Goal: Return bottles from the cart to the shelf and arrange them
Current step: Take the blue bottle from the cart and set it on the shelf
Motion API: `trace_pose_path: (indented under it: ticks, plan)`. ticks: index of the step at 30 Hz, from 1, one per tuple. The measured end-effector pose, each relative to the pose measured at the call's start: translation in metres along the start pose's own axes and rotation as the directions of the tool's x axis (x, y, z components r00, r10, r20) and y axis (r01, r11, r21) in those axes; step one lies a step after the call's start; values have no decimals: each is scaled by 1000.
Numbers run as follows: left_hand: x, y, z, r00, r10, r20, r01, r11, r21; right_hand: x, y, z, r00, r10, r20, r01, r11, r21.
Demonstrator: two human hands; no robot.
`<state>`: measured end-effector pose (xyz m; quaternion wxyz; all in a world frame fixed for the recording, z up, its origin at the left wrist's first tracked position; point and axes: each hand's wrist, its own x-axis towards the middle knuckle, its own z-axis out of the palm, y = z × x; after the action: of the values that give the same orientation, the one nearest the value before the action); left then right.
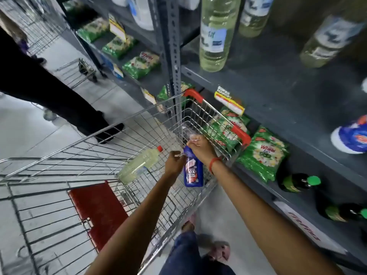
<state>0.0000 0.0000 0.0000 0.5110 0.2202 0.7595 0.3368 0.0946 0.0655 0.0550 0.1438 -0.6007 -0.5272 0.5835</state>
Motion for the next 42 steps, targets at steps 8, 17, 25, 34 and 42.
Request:
trace_pose_path:
  ticks: [8,17,25,34,42]
  plan:
    - [89,-39,12,966,-239,96,224,964,146,100,46,28,930,357,93,-248,793,-556]
    - [119,-73,23,873,-372,316,381,924,34,136,92,28,771,629,100,-534,724,-437]
    - [98,-65,17,903,-341,263,404,881,-246,116,74,25,790,595,146,-567,801,-195]
    - [-16,42,-19,988,103,113,-71,965,-252,8,-10,-36,991,71,117,-57,992,-117]
    - [-170,134,28,856,497,142,-424,832,-358,-158,-44,-159,887,-425,-180,430,903,-12]
